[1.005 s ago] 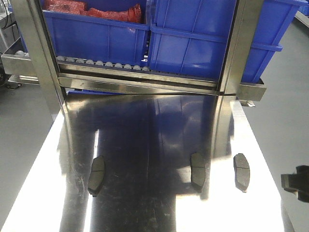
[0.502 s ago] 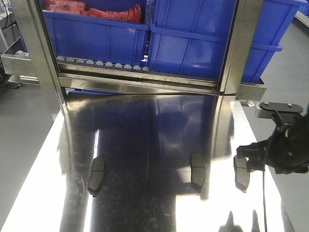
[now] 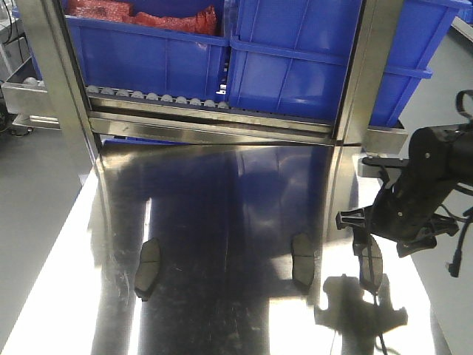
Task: Move and align brake pads A on conveyor
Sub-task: 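Lower the right gripper onto the brake pad nearest it and grasp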
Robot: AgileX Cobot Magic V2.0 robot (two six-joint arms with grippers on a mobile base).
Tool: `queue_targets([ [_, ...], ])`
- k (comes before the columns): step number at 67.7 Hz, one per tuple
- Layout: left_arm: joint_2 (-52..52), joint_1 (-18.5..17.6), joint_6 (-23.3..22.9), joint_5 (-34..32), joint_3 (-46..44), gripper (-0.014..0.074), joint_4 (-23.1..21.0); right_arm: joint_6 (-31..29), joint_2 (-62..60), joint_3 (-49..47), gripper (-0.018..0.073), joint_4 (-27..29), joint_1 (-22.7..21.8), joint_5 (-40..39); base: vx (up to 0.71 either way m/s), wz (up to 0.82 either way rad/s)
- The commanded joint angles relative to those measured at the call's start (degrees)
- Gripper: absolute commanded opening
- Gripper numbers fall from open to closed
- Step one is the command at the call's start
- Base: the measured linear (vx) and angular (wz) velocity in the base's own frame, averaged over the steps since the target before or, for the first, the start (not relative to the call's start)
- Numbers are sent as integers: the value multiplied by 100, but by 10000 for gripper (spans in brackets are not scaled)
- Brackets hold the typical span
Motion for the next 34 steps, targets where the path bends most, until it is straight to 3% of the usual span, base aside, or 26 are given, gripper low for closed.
queue_targets([
  [1, 38, -26, -17, -566, -167, -6, -86, 47, -22, -221, 516, -64, -11, -23, 0, 0],
  [20, 38, -26, -17, -566, -167, -6, -86, 61, 373, -221, 496, -64, -22, -193, 0, 0],
  [34, 38, -26, -17, -566, -167, -6, -86, 61, 404, -221, 432, -64, -22, -324, 0, 0],
])
